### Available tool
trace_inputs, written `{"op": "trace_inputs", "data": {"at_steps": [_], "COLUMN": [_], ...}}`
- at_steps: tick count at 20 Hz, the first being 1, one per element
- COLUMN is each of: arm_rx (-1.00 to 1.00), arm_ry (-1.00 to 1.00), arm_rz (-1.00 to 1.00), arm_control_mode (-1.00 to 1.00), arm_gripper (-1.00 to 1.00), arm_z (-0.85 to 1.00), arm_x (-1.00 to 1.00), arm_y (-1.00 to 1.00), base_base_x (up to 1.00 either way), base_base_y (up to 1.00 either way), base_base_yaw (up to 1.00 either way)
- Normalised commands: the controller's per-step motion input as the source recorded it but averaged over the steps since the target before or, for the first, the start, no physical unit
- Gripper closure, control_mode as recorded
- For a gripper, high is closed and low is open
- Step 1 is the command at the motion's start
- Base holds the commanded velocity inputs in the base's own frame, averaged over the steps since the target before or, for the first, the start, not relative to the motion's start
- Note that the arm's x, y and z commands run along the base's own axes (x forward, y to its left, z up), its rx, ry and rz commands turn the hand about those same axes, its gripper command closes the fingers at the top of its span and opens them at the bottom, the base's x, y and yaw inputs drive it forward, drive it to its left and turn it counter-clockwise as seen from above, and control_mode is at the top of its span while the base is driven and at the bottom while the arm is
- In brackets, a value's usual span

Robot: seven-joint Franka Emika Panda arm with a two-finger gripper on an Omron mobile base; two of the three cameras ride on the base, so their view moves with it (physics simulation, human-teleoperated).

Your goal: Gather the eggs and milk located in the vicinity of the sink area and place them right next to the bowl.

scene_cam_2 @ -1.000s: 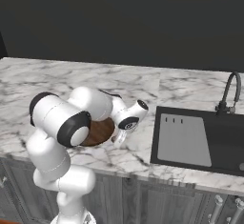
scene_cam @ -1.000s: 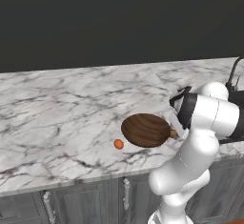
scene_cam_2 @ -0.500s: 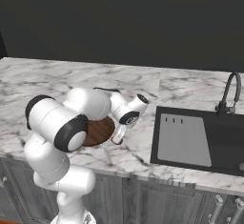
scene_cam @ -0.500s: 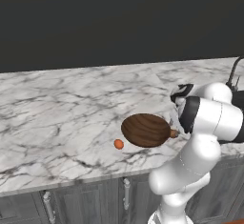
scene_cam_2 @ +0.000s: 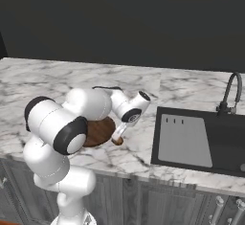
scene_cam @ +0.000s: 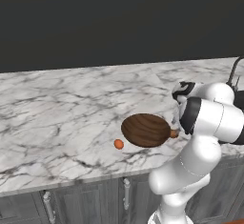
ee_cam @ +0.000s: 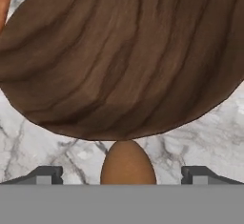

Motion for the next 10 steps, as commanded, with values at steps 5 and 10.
{"op": "trace_inputs", "data": {"at_steps": [5, 10], "arm_rx": [-0.02, 0.0], "arm_ry": [0.13, 0.12], "arm_rz": [-0.22, -0.33], "arm_control_mode": [-1.0, -1.0], "arm_gripper": [-1.0, -1.0], "arm_z": [0.2, 0.22], "arm_x": [0.0, 0.0], "arm_y": [-0.03, -0.21], "base_base_x": [0.0, 0.0], "base_base_y": [0.0, 0.0], "base_base_yaw": [0.0, 0.0]}}
